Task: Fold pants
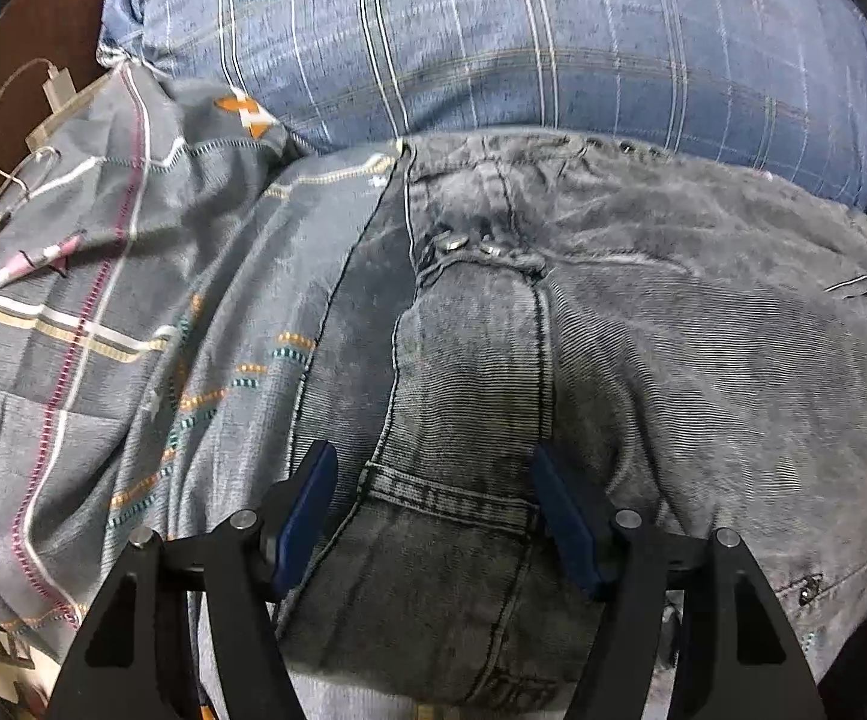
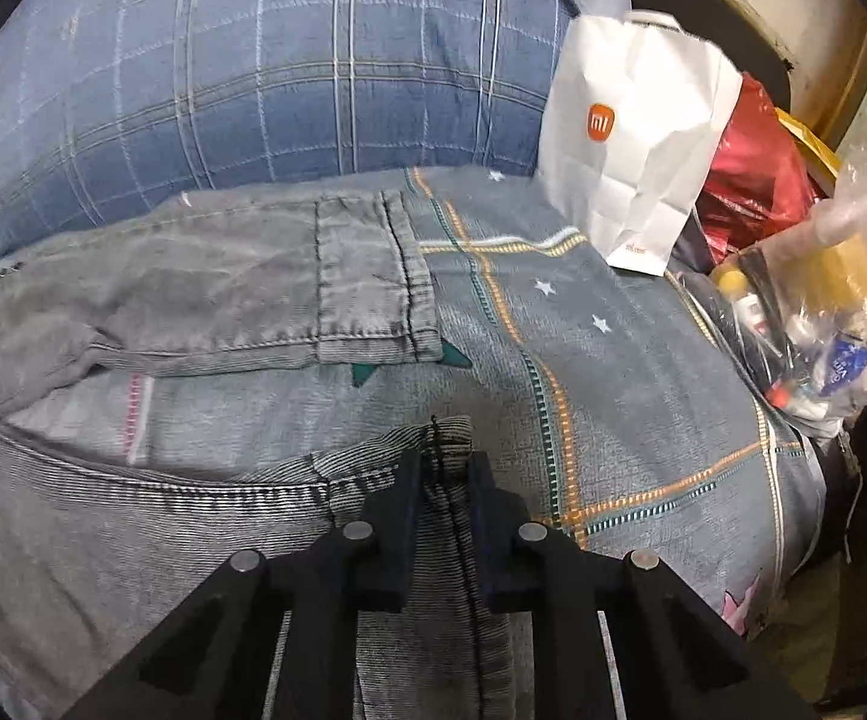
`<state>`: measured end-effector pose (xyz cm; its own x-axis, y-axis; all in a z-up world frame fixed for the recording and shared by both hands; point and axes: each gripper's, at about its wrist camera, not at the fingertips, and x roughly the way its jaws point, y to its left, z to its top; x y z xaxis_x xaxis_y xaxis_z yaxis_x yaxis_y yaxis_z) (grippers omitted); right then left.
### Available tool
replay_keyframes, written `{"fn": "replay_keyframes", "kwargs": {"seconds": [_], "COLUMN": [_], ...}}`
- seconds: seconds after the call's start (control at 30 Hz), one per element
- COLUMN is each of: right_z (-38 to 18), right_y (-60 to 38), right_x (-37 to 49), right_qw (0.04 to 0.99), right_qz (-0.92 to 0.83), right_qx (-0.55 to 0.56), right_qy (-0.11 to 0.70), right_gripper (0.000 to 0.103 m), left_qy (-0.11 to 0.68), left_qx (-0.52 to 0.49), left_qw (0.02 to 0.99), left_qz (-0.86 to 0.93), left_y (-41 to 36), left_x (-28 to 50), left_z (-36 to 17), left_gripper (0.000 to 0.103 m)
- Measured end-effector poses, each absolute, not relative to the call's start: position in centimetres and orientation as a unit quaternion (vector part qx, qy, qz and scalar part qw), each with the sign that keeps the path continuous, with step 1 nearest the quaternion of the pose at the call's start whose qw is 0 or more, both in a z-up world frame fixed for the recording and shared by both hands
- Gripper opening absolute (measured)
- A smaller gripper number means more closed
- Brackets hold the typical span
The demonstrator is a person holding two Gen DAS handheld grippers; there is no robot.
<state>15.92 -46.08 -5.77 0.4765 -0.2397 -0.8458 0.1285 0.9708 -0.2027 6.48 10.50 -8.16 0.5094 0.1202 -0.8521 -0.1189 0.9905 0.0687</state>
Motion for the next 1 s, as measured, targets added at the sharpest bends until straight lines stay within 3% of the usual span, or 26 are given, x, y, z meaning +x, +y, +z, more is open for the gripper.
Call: {"fn": "replay_keyframes", "kwargs": {"seconds": [0.1,0.23,0.33,0.47,0.6,0.87,1.0], "right_z": [-8.3,-5.3,-2.7,-3.8,-9.0,-3.4,-1.3], "right_y": [-46.0,-46.4,-46.1,-46.1,-45.5,-43.5,-40.8], "right_x": [16.3,13.0,9.0,6.1,6.1,5.0,5.2], "right_qw": [0.840,0.860,0.873,0.864,0.820,0.866,0.889], "right_qz": [-0.107,-0.108,-0.100,-0.071,-0.060,-0.064,-0.051], "right_qx": [-0.078,-0.043,-0.041,-0.013,-0.029,-0.018,-0.011], "right_qy": [0.526,0.496,0.475,0.498,0.568,0.495,0.455], "right_gripper": [0.025,0.046,0.053,0.054,0.054,0.059,0.069], "left_qy": [0.513,0.506,0.480,0.504,0.524,0.494,0.473], "left_qx": [-0.001,-0.010,-0.003,0.000,-0.007,0.000,0.019], "left_qw": [0.856,0.860,0.875,0.862,0.849,0.866,0.878], "left_qz": [0.067,0.067,0.064,0.060,0.065,0.071,0.074], "left_y": [10.1,10.1,10.0,10.0,10.0,9.4,8.8], "left_x": [6.2,5.6,4.5,4.1,4.4,3.7,4.0], "left_z": [-9.3,-8.4,-6.5,-8.3,-10.3,-7.0,-5.7], "left_gripper": [0.069,0.068,0.068,0.068,0.070,0.070,0.070]}}
